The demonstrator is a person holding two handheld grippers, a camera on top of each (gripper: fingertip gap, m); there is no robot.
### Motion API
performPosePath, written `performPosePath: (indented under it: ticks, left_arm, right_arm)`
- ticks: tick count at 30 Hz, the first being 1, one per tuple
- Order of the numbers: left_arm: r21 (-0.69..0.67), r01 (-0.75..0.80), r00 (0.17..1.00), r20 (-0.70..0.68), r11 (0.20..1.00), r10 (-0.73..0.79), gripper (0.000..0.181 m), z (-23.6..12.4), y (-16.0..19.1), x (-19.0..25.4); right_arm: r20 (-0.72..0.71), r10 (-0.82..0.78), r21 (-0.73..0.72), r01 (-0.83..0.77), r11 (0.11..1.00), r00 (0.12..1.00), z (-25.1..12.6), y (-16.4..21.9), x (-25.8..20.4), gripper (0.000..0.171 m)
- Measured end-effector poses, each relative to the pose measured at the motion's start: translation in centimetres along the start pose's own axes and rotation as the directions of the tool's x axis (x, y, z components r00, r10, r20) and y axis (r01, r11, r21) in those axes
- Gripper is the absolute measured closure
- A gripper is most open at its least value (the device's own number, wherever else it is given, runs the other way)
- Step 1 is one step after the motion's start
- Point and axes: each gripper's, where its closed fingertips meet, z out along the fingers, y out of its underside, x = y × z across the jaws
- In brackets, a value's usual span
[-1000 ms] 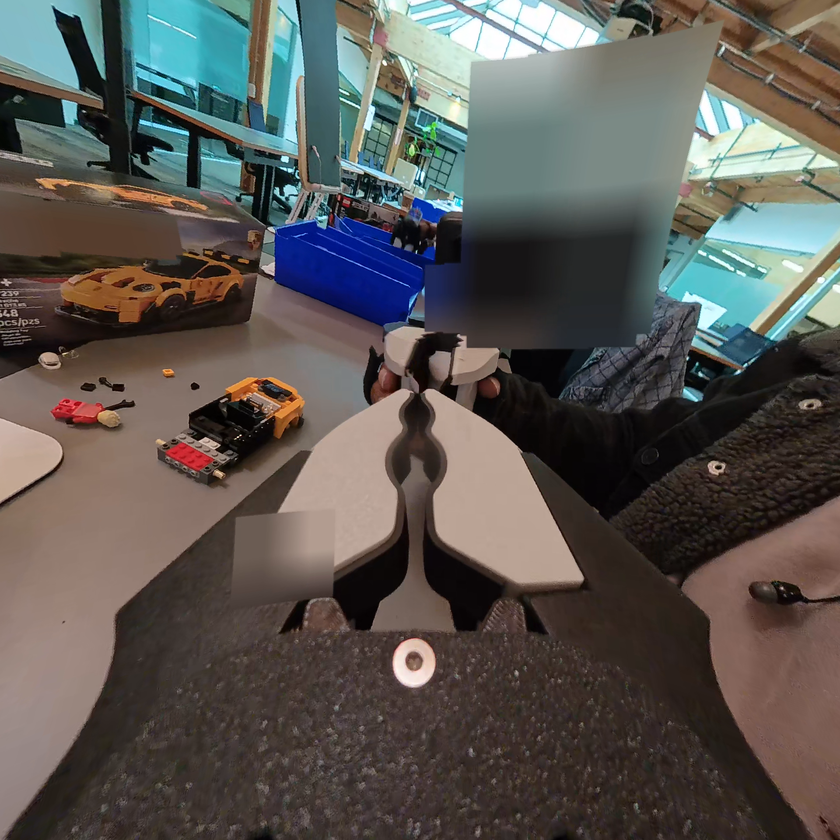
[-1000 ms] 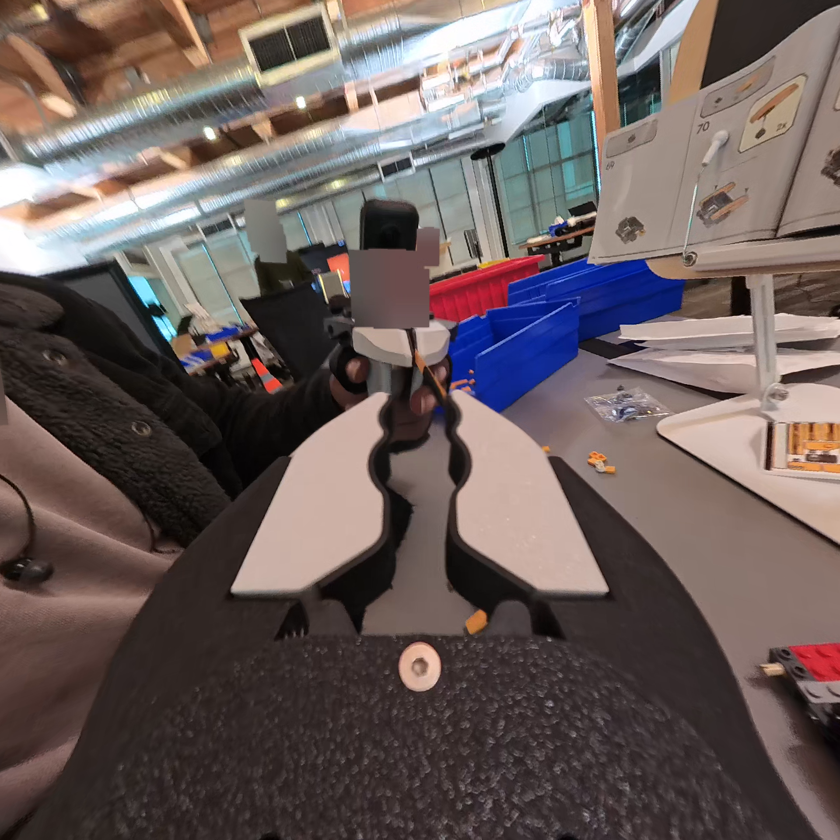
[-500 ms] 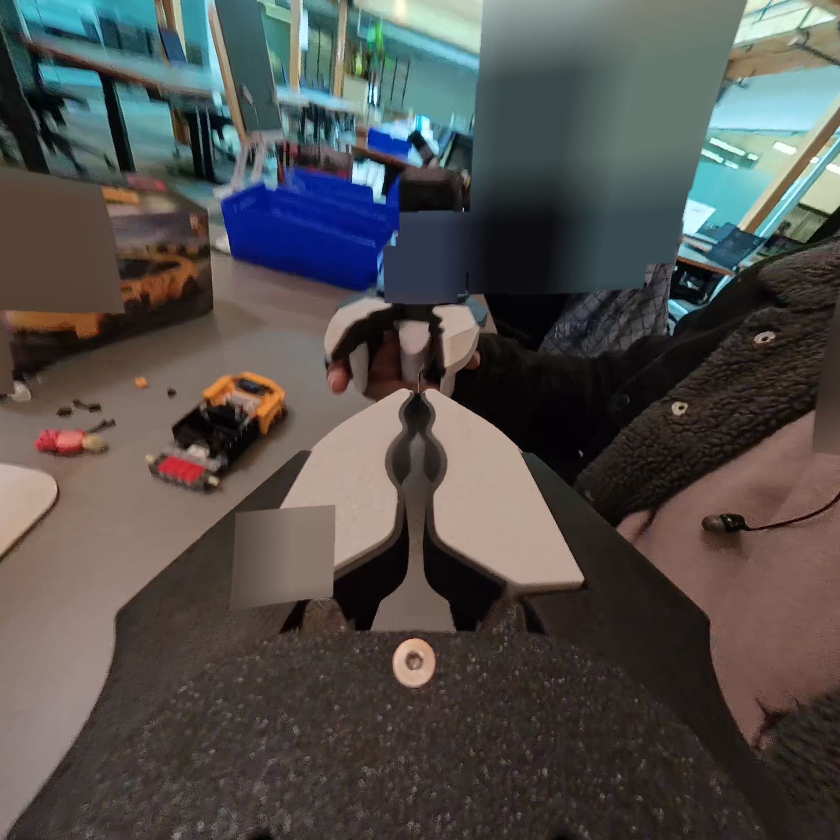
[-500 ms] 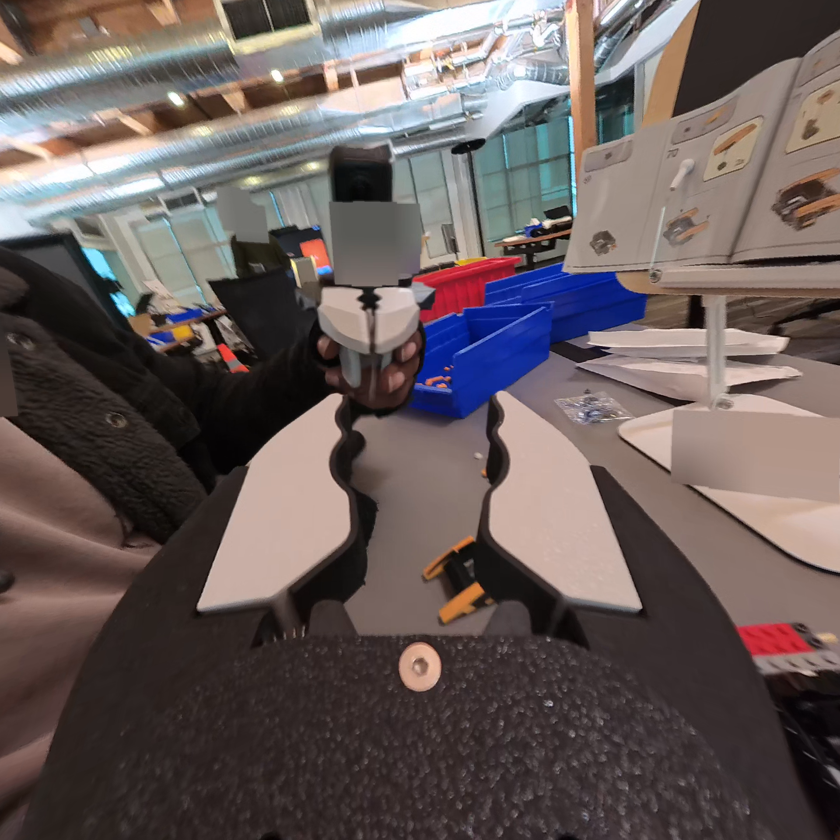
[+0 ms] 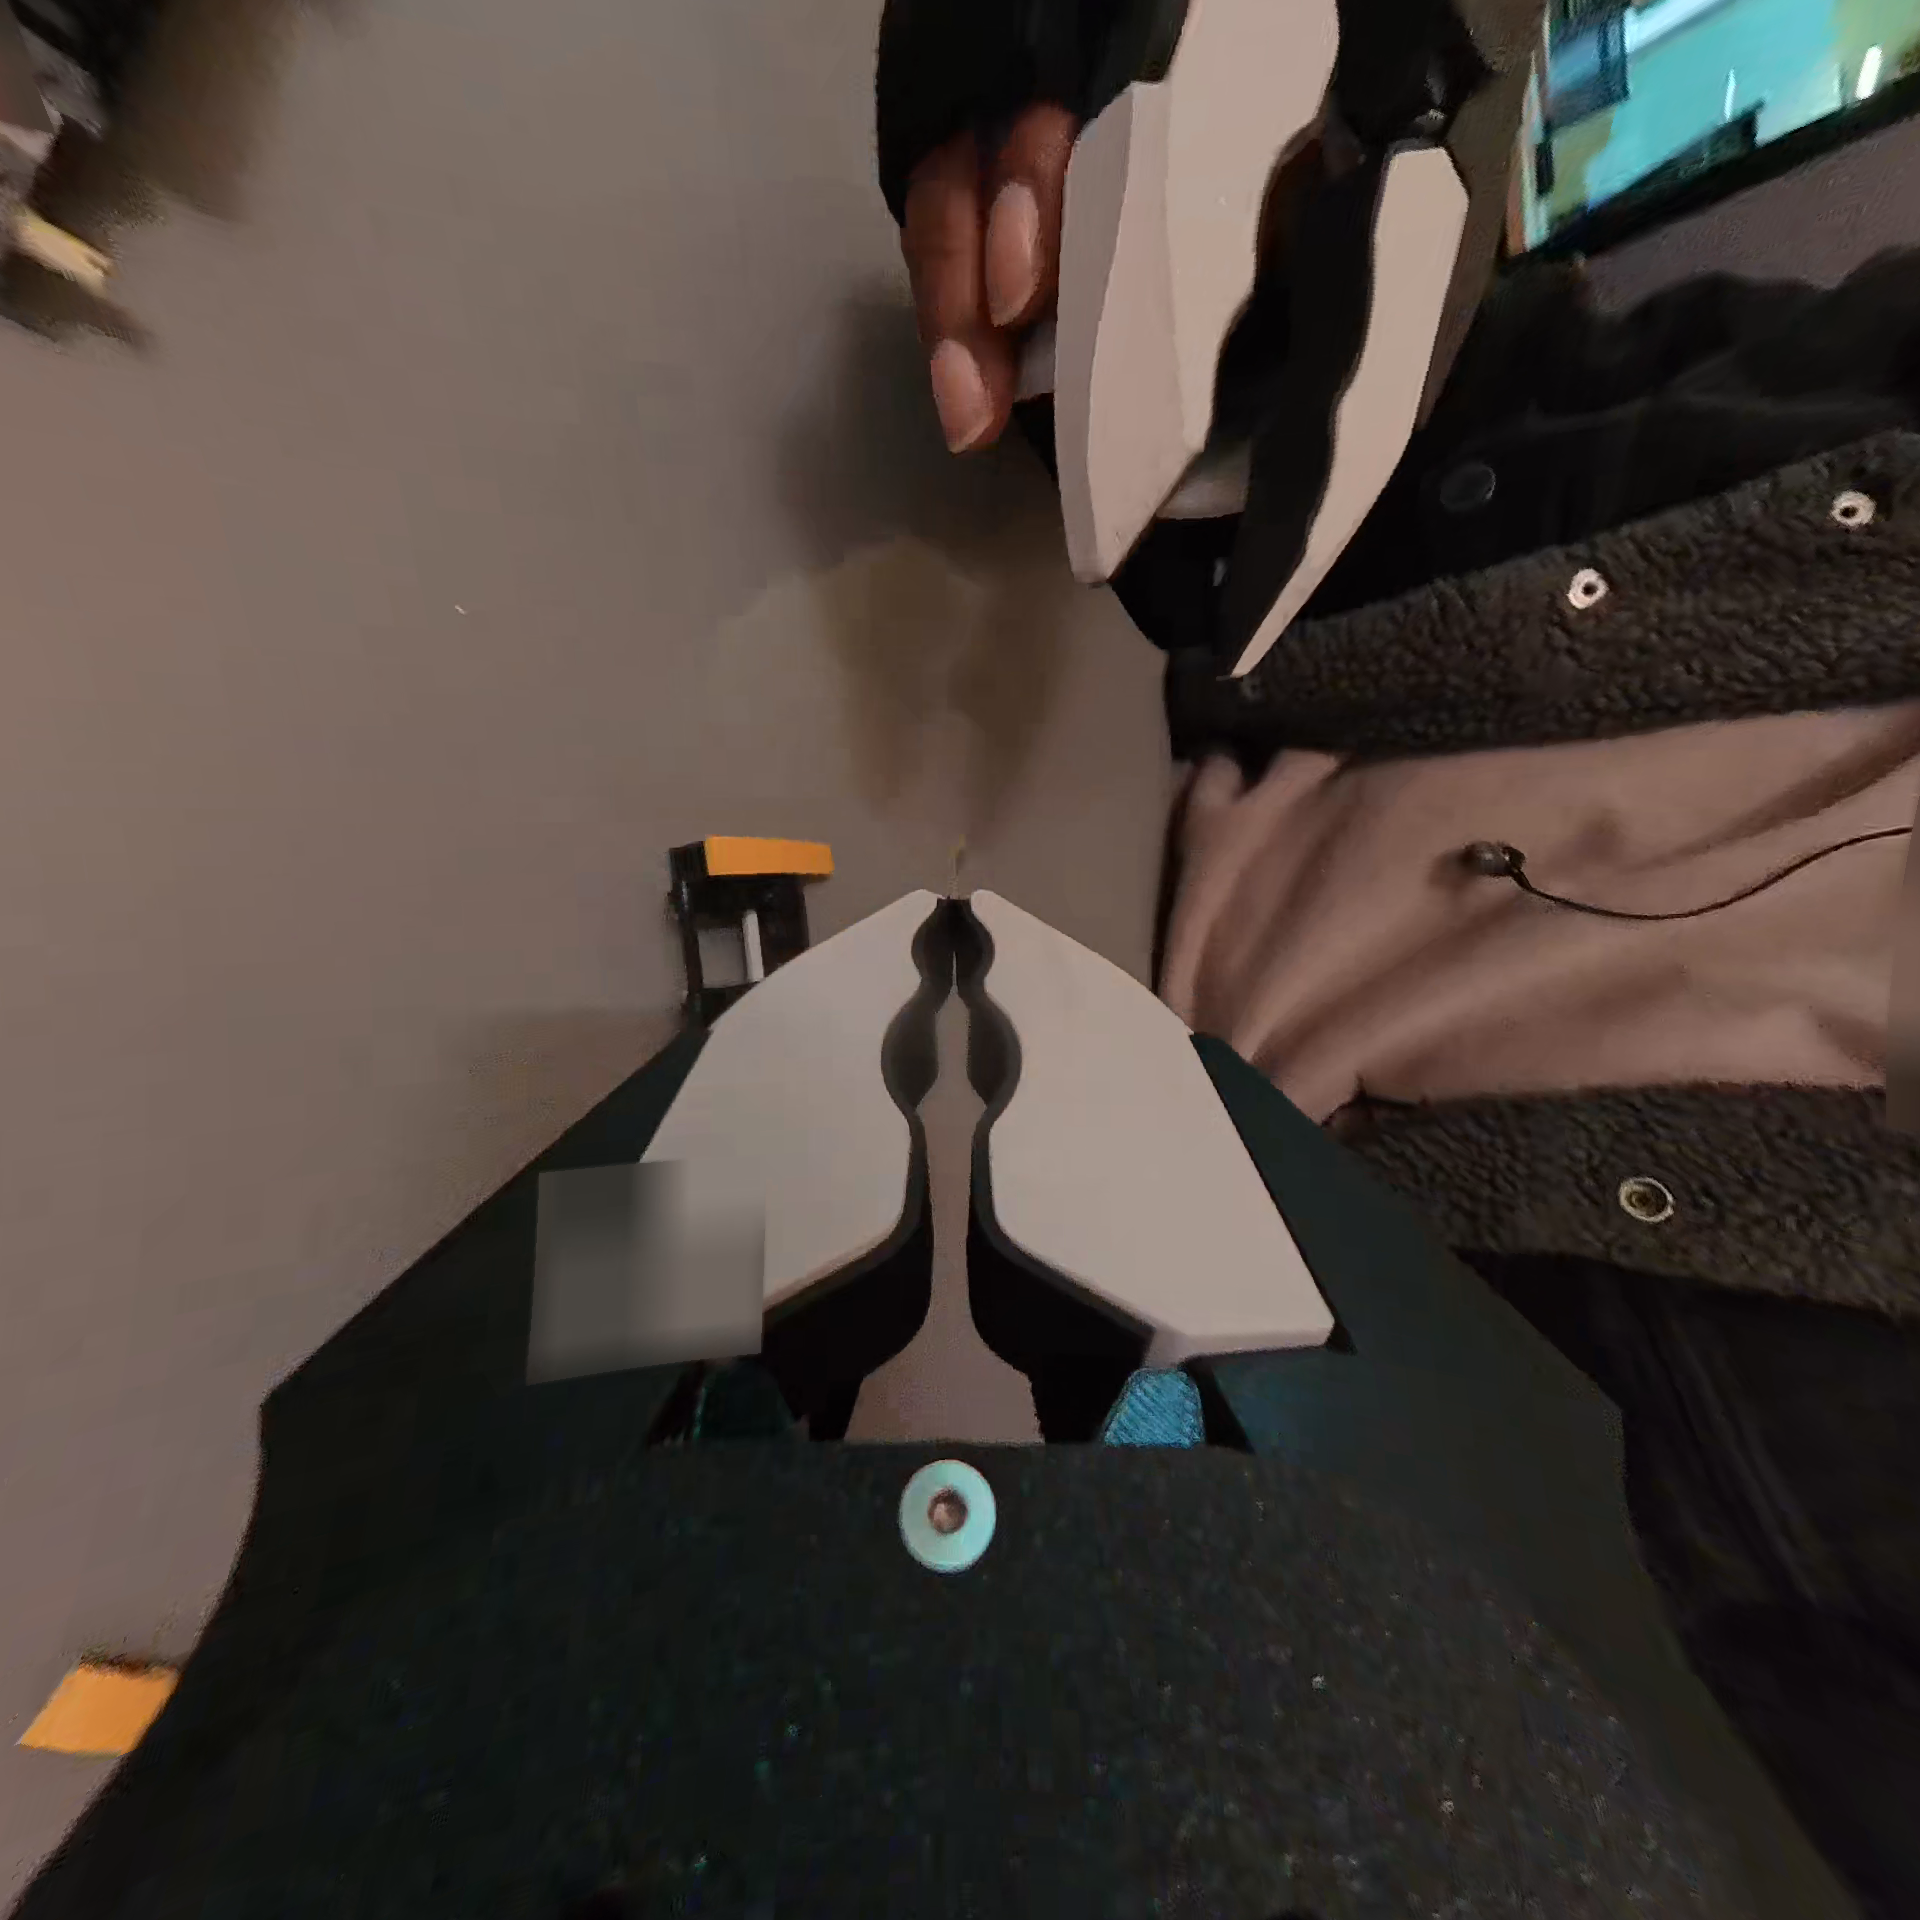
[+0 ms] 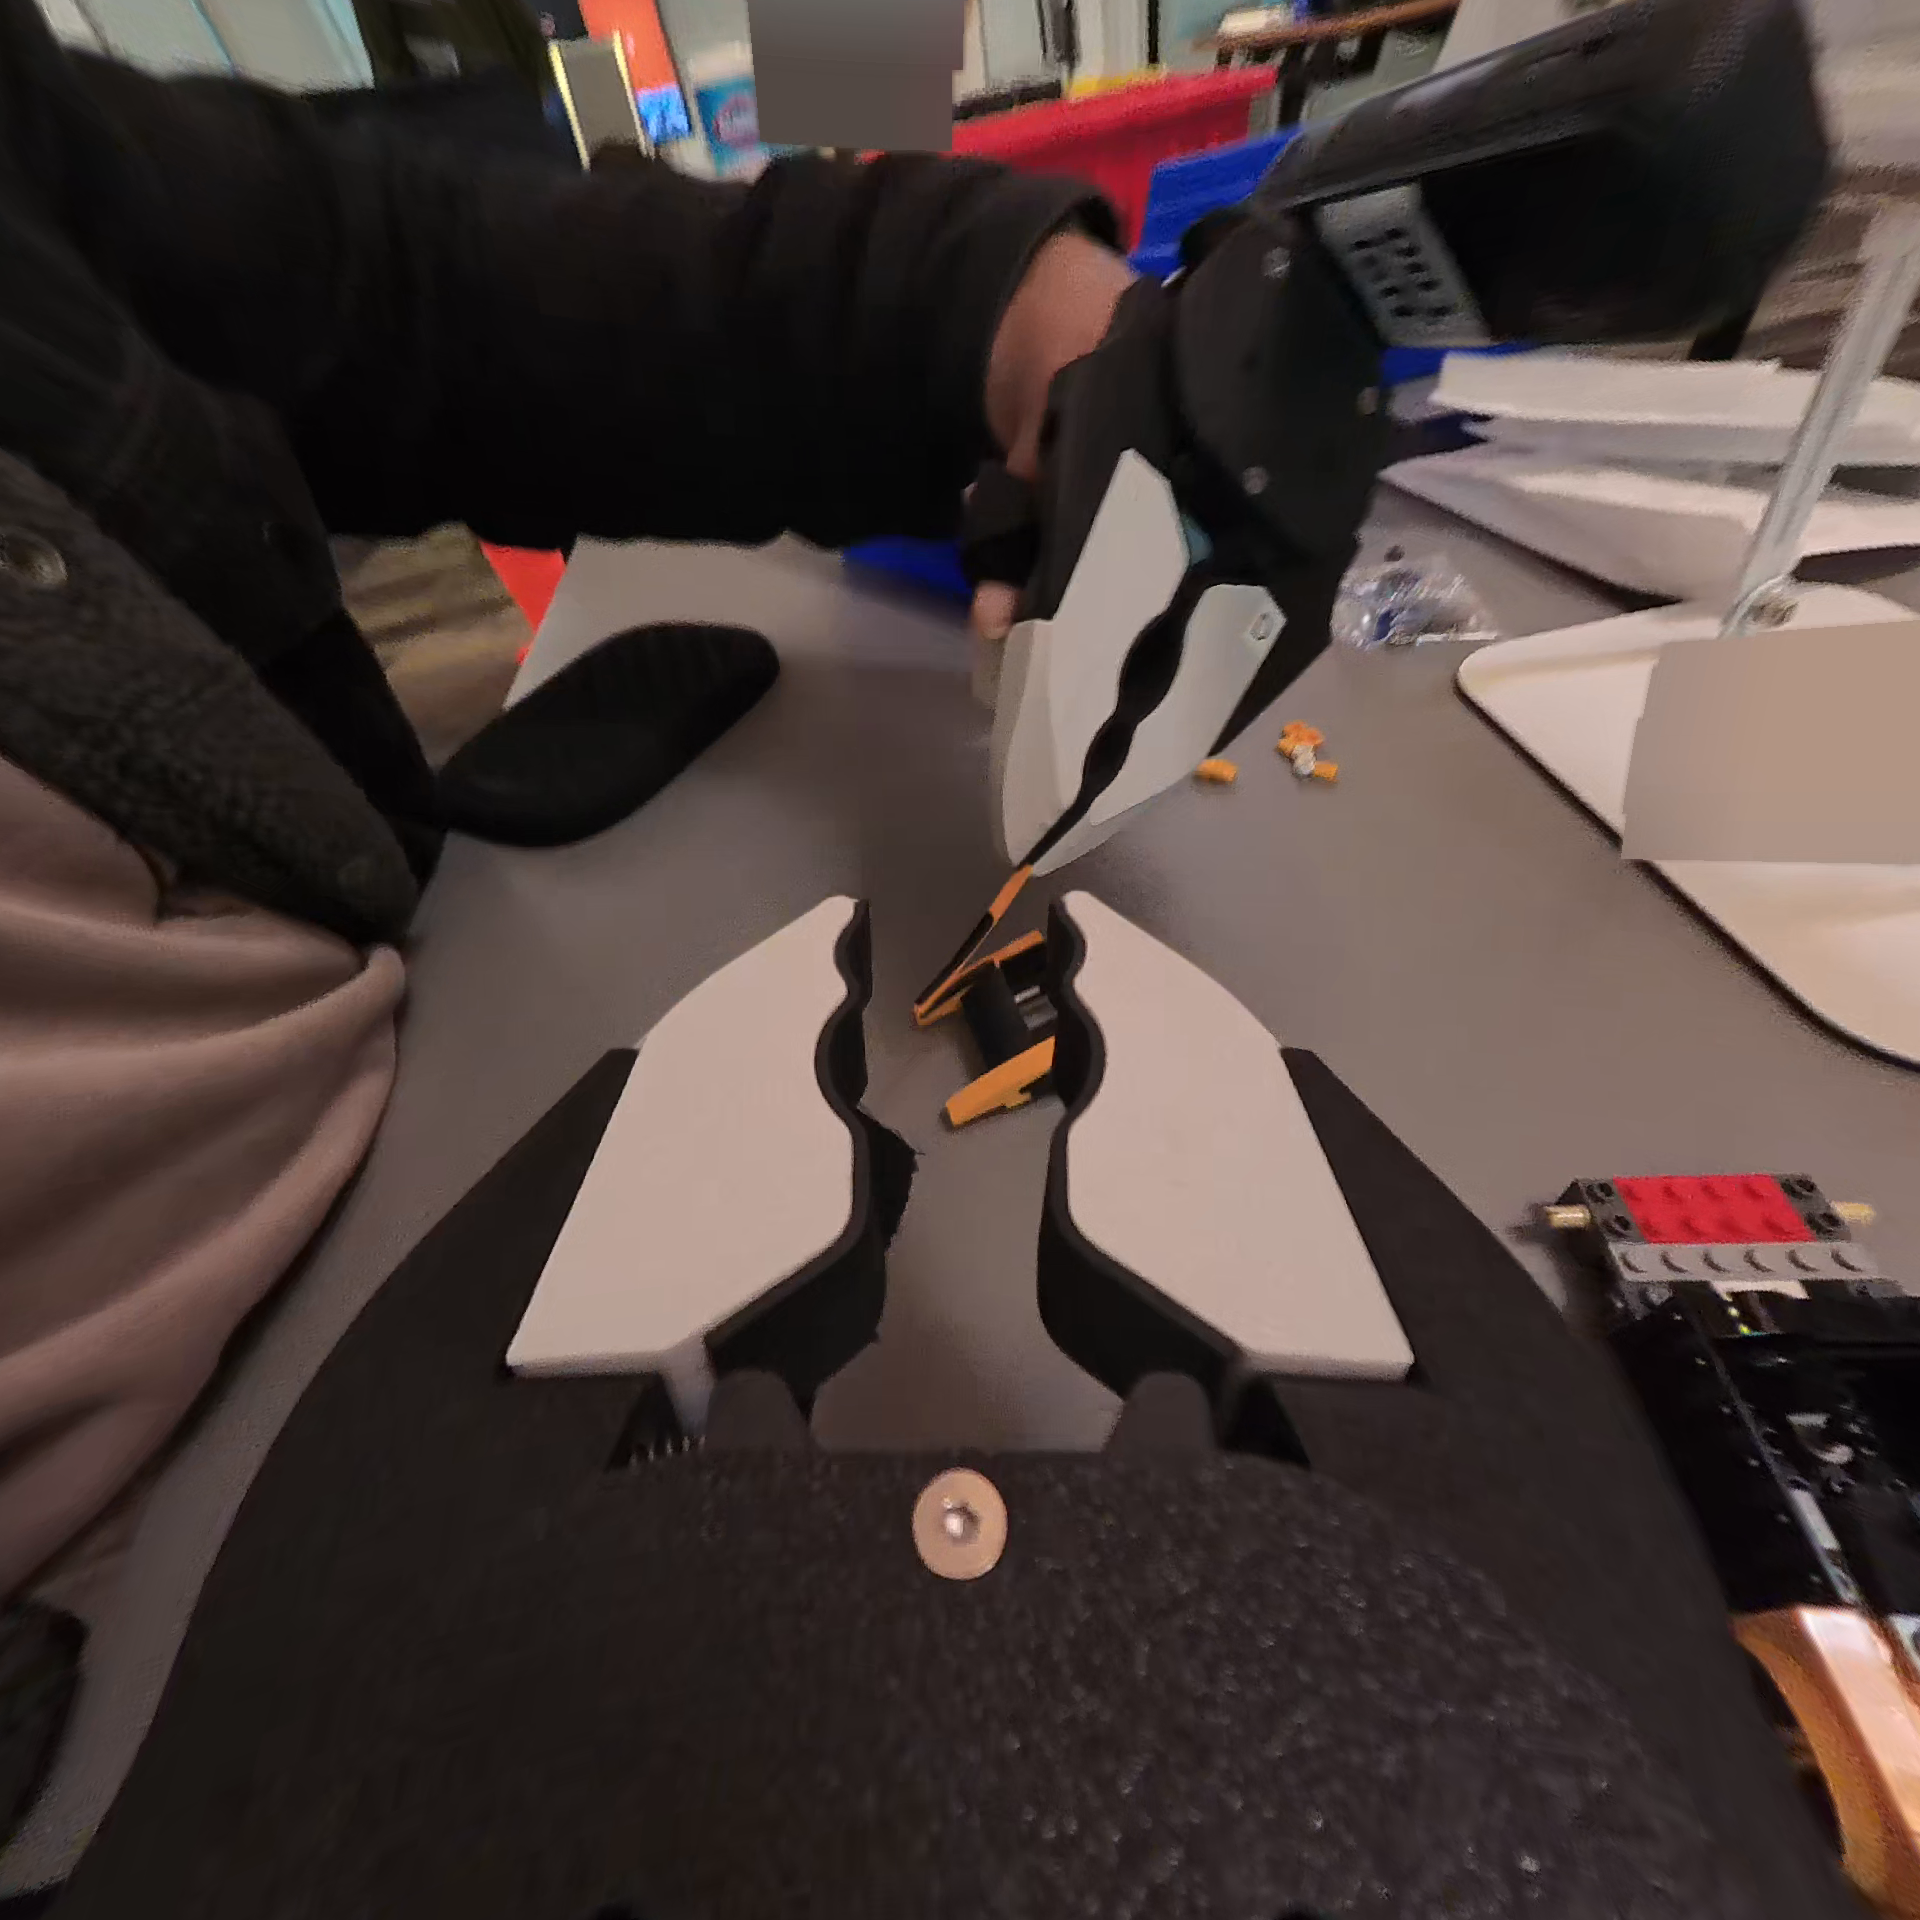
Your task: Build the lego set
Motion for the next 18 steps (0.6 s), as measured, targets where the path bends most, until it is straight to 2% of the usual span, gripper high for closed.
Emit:
performPosePath:
  ticks: [5, 8, 13, 18]
  left_arm:
    - [-0.087, 0.024, 0.999, -0.034, 0.996, -0.027, 0.181, 0.7, 0.3, -1.7]
    - [-0.11, 0.027, 0.999, -0.039, 0.994, -0.031, 0.181, 0.9, 0.3, -2.4]
    - [-0.166, 0.036, 0.999, -0.034, 0.985, -0.043, 0.181, 1.0, 0.6, -3.0]
    - [-0.183, 0.038, 0.998, -0.046, 0.982, -0.047, 0.181, 1.4, 0.2, -2.9]
  right_arm:
    - [0.012, -0.073, -0.126, 0.074, 0.989, 0.997, 0.9, 2.4, -0.3, 0.141]
    - [-0.009, -0.186, -0.187, 0.181, 0.966, 0.983, 1.4, 3.5, -0.2, 0.142]
    - [-0.033, -0.349, -0.268, 0.329, 0.906, 0.936, 2.3, 4.6, -0.3, 0.157]
    - [-0.012, -0.409, -0.349, 0.38, 0.857, 0.912, 3.1, 6.1, -0.5, 0.163]
